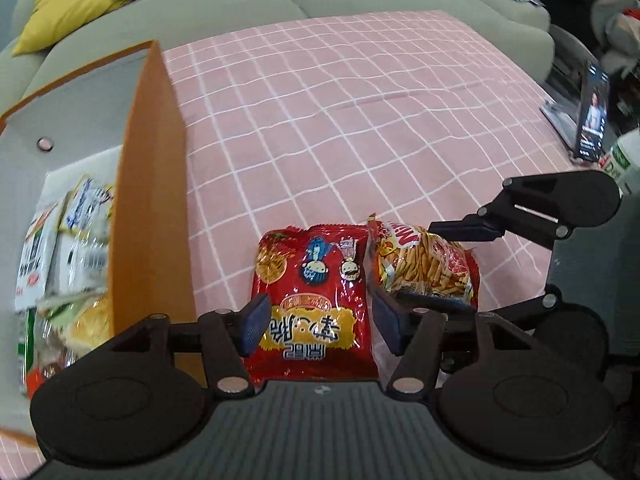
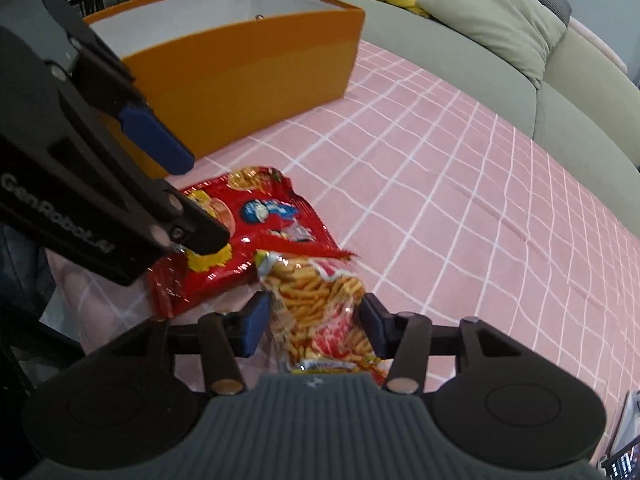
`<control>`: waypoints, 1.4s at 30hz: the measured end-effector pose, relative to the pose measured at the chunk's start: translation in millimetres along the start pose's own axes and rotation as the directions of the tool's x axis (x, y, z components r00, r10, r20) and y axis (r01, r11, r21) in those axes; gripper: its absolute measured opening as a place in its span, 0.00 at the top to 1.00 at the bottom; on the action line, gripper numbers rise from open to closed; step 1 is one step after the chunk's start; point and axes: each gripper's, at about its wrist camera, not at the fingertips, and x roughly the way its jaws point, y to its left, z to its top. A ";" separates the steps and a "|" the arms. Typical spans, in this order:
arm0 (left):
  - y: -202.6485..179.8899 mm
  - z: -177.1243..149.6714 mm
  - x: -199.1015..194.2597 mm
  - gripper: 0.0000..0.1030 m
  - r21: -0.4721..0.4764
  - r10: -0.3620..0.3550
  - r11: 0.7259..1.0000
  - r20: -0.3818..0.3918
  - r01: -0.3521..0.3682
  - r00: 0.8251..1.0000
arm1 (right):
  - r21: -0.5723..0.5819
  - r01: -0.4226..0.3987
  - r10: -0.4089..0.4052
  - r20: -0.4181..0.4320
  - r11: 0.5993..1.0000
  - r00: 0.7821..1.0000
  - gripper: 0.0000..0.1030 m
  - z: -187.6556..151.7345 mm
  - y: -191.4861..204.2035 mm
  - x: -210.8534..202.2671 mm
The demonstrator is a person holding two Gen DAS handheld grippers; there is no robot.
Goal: Organize snacks
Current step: 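Grasp the red snack bag with the left tool while the right tool grasps the stick-snack bag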
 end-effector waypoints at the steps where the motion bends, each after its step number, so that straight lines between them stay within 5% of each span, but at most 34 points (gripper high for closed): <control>1: 0.0 1.1 1.4 0.32 0.007 -0.006 1.000 -0.002 0.006 1.000 | -0.001 -0.002 0.002 0.001 1.000 1.000 0.54 0.7 -0.7 -0.7; 9: -0.3 16.3 23.4 0.18 0.072 0.024 0.997 -0.110 -0.016 0.994 | -0.048 -0.024 0.025 0.017 0.999 1.000 0.48 5.7 -15.8 -8.0; 16: 0.6 24.9 45.5 0.15 0.034 0.043 0.999 -0.183 -0.038 0.982 | 0.146 -0.129 0.136 -0.037 0.981 0.990 0.53 6.2 -39.7 12.4; 27: 14.1 33.2 68.0 0.08 -0.100 -0.014 0.995 -0.256 -0.012 0.966 | 0.255 -0.047 0.061 -0.046 0.966 0.997 0.59 -0.7 -49.1 13.4; 30: 13.1 33.8 69.4 0.09 -0.095 0.002 0.995 -0.260 -0.028 0.965 | 0.294 -0.032 0.046 -0.038 0.955 0.998 0.59 -4.1 -51.3 11.5; 34: 6.0 33.0 68.0 0.24 -0.076 0.013 0.997 -0.263 -0.034 0.965 | 0.332 -0.021 0.034 -0.035 0.943 0.999 0.61 -6.2 -53.6 7.6; 42: 3.6 31.5 49.5 0.27 -0.120 -0.005 0.993 -0.201 -0.019 0.980 | 0.365 -0.012 0.027 -0.037 0.931 0.999 0.66 -7.4 -54.4 5.8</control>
